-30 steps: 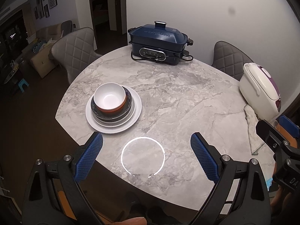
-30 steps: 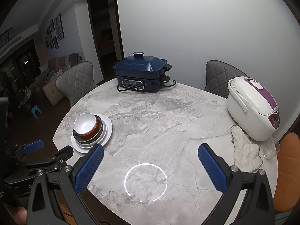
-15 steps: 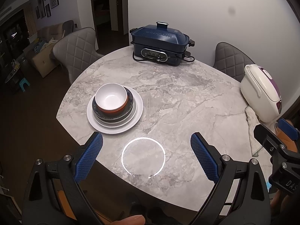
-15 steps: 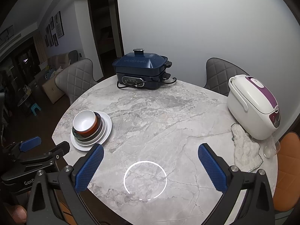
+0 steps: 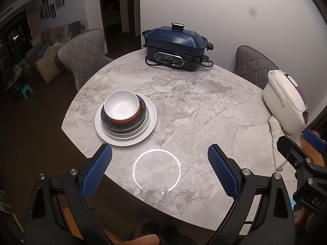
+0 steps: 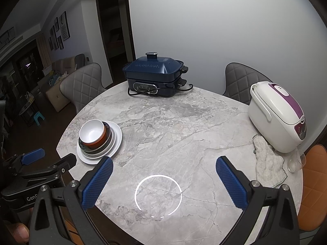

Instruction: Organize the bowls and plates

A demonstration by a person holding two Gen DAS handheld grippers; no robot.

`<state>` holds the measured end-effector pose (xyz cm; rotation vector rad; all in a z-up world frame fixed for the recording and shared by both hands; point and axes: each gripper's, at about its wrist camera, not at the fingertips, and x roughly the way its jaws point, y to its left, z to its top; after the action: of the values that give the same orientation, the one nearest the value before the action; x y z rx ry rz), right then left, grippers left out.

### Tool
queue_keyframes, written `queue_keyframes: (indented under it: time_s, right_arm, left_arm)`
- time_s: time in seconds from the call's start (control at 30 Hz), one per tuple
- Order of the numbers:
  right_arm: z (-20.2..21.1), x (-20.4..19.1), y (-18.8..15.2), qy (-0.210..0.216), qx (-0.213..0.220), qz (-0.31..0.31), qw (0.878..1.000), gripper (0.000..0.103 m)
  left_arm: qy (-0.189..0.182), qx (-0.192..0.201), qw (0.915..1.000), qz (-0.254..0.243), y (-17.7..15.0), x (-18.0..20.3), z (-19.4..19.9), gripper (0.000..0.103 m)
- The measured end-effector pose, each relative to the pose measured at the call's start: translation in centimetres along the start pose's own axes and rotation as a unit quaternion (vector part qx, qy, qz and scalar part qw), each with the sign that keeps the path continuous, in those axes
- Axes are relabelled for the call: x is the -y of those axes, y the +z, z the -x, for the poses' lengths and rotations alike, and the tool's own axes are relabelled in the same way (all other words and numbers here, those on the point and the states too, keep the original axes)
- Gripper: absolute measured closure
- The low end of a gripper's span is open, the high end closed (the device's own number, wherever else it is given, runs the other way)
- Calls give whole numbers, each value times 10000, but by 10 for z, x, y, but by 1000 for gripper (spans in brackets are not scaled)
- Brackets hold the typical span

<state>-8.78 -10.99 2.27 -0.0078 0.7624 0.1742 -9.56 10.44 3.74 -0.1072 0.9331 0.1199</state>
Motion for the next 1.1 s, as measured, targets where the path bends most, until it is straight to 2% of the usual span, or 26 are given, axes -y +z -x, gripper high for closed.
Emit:
queue_keyframes:
  time_s: [1.1]
  right_arm:
    - [-4,-1,1,18,-32,38,10000,0]
  left_arm:
    - [60,-45,9999,76,-1,-6,-5,8]
